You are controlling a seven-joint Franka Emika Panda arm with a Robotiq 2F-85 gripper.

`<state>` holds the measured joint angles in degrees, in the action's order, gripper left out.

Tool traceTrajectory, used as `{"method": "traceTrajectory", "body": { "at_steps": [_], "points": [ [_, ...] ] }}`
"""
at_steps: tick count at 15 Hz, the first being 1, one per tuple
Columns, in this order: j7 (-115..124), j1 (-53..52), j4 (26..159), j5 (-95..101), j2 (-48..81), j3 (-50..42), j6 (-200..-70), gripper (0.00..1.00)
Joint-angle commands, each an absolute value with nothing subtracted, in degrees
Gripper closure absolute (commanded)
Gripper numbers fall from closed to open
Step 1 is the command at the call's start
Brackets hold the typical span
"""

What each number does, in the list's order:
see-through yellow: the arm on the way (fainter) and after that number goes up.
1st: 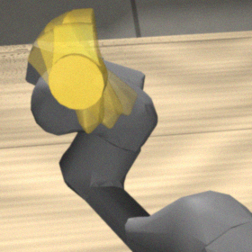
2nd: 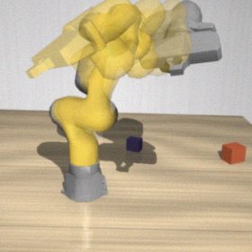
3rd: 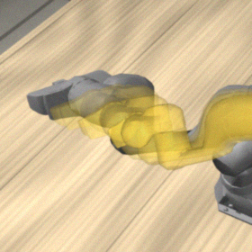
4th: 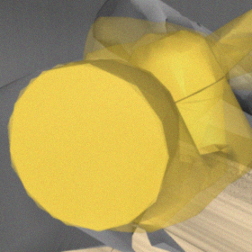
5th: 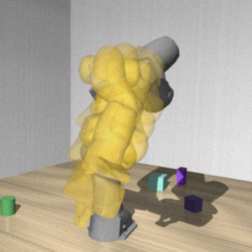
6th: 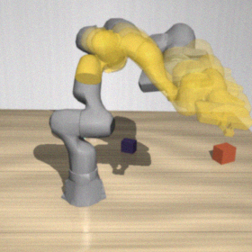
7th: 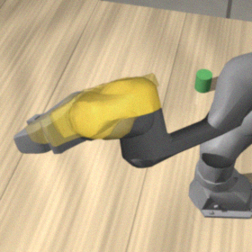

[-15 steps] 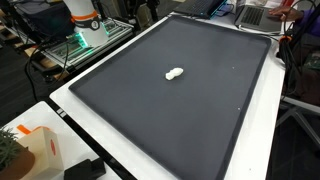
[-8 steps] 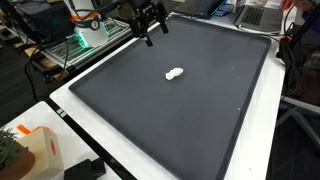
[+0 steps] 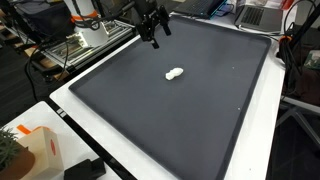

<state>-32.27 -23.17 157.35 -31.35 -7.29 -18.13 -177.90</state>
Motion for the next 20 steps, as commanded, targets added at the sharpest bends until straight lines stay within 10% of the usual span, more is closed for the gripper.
{"method": "traceTrajectory", "body": {
  "at_steps": [1,20],
  "points": [
    [-32.4,-23.2,157.3,-31.4,-7.3,-18.2,-177.9,0.0],
    [-32.6,-34.3,155.6,-39.6,-2.8,-24.6,-184.4,0.0]
  ]
}}
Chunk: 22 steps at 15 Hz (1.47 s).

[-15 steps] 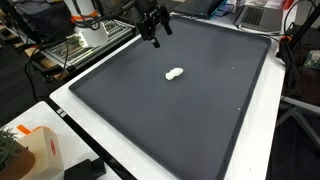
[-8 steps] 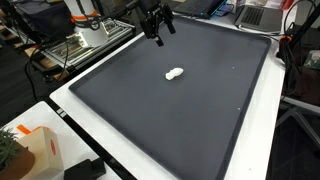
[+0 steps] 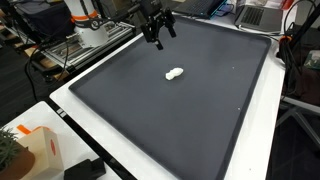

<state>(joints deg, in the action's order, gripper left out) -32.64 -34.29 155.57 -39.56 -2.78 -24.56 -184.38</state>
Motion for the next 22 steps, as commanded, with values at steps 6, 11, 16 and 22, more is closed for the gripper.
{"method": "traceTrajectory", "body": {
  "at_steps": [6,11,16,22],
  "points": [
    [-32.6,-34.3,155.3,-39.5,-2.8,-24.5,-184.4,0.0],
    [-32.6,-33.3,154.7,-38.5,-1.3,-24.6,-183.9,0.0],
    [-31.7,-31.8,152.0,-36.1,3.5,-25.4,-181.8,0.0],
    [-19.7,-25.2,144.8,-14.7,3.0,-26.4,-167.5,0.0]
  ]
}}
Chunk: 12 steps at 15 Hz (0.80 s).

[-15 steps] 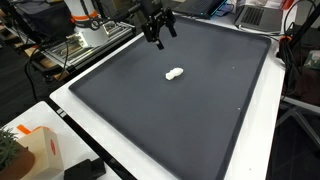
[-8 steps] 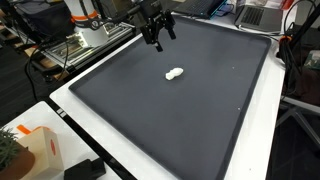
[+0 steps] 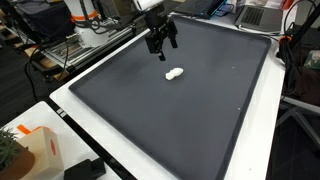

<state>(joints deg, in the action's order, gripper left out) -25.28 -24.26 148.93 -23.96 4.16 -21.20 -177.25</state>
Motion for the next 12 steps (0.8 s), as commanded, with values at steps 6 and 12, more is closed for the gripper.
{"method": "traceTrajectory", "body": {
  "at_steps": [6,12],
  "points": [
    [-9.0,-12.4,133.6,-5.6,0.1,-13.4,-138.9,0.0],
    [-8.2,-7.8,131.9,-4.7,1.3,-8.2,-138.4,0.0]
  ]
}}
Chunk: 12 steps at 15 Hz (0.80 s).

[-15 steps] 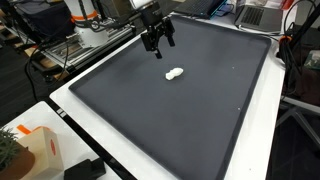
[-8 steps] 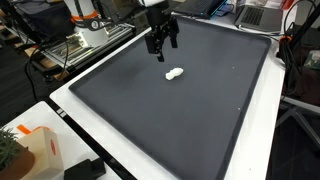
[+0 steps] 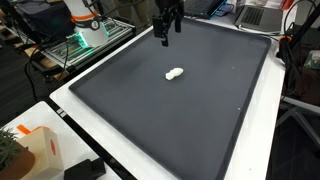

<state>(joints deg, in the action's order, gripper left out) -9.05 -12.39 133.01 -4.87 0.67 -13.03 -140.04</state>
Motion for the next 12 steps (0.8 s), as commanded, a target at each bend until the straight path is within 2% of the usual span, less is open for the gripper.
{"method": "traceTrajectory", "body": {
  "at_steps": [1,6,12],
  "points": [
    [-5.9,-6.9,130.1,-2.6,2.7,-7.0,-137.1,0.0],
    [1.8,-4.0,118.8,-0.6,8.4,-3.8,-122.7,0.0],
    [8.0,-2.0,106.5,-3.6,18.6,-3.2,-114.4,0.0]
  ]
}}
